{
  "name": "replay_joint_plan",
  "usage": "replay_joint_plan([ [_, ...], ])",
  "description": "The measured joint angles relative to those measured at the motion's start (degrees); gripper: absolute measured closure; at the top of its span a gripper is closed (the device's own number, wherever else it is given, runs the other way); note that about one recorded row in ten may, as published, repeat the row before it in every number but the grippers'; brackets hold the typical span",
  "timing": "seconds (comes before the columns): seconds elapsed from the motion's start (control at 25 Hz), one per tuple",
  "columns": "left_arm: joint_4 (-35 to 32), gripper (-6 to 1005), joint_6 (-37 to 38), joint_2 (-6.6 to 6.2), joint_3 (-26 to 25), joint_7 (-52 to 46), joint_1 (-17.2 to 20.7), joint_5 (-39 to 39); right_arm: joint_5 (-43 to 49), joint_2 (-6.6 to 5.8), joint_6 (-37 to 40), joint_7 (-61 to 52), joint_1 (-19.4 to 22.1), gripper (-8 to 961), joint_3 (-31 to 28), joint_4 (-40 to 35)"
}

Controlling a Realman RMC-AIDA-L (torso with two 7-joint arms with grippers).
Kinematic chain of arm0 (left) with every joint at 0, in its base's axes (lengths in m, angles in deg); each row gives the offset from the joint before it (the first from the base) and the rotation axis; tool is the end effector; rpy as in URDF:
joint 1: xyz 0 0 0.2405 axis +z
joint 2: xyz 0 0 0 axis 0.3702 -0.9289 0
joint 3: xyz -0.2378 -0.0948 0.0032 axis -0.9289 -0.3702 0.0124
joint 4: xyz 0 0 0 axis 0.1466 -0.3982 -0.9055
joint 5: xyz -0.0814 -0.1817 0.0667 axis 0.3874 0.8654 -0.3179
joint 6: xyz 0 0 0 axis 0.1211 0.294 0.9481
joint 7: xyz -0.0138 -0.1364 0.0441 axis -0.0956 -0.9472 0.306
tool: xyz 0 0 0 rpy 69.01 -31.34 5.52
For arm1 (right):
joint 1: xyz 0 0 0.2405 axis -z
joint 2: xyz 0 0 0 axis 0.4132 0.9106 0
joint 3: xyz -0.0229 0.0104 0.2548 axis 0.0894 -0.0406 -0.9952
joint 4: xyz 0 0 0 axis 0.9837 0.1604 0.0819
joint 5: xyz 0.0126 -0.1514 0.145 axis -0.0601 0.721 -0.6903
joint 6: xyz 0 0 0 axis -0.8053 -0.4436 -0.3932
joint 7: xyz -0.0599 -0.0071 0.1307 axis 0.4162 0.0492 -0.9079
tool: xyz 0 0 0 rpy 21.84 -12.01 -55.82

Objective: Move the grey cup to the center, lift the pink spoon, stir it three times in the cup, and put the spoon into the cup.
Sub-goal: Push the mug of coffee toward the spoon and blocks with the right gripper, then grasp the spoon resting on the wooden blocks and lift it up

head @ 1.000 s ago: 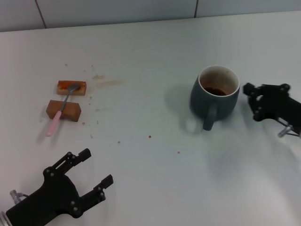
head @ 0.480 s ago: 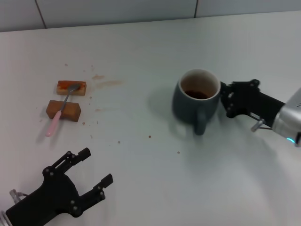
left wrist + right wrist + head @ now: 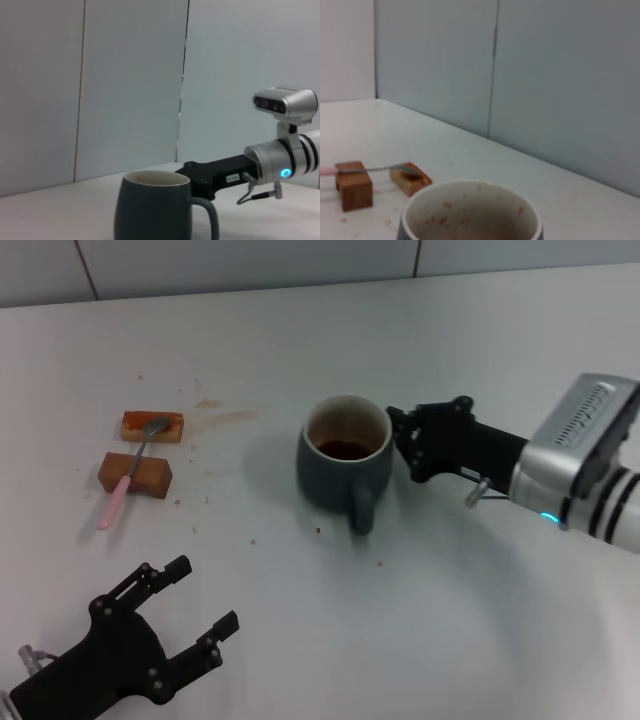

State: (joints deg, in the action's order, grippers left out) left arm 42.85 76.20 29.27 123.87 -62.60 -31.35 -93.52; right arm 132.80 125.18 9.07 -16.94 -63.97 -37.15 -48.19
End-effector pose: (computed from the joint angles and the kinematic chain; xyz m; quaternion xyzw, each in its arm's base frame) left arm -0.3293 0.1694 -0.0608 -0.8778 -0.1608 -0.3499 0.2850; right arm 0.2687 0.3503 -0.0923 -0.9107 0.1314 0.2126 0.3290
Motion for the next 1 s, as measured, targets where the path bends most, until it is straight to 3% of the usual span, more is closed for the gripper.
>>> replay_joint_plan([
  [0.24, -0.10, 202, 0.24, 0.00, 0.00, 0.01, 0.06, 0.00, 0.00, 0.07, -0.50, 0.05, -3.48, 915, 0.03, 3.00],
  [0.56, -0.11, 202, 0.34, 0.00, 0.00, 0.01, 0.03, 0.00, -0.25, 0.07, -0.37, 1.35, -4.20, 913, -0.35, 4.69],
  [0.76, -0.10, 202, 0.40, 0.00, -0.04, 0.07, 0.06, 0.01, -0.73, -0.26, 6.72, 1.69, 1.94, 912, -5.21, 1.72],
  [1.0, -0.28, 201, 0.47, 0.00, -0.65, 0.11, 0.13, 0.06, -0.35, -0.55, 30.49, -4.55, 12.95, 910, -6.60, -8.25],
])
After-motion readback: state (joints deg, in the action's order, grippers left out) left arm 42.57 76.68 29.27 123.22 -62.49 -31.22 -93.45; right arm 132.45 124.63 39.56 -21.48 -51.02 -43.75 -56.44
